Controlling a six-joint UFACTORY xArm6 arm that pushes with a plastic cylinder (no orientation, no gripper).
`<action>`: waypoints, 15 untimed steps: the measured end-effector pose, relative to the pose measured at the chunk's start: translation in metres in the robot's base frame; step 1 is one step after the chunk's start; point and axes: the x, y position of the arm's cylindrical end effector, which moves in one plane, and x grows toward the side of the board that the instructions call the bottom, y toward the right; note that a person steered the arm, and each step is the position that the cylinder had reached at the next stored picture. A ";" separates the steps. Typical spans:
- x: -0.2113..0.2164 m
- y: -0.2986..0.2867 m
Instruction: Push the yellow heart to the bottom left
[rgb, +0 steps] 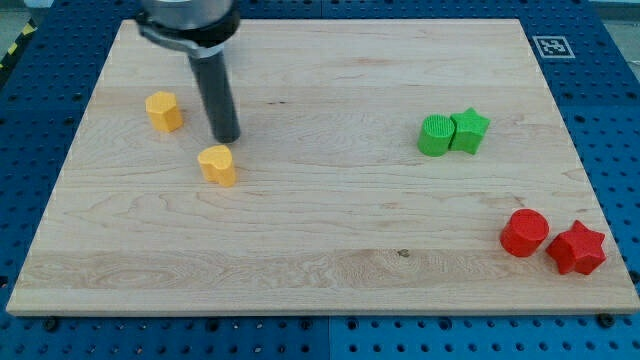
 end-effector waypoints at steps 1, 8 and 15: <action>0.013 0.015; 0.067 -0.022; 0.149 -0.107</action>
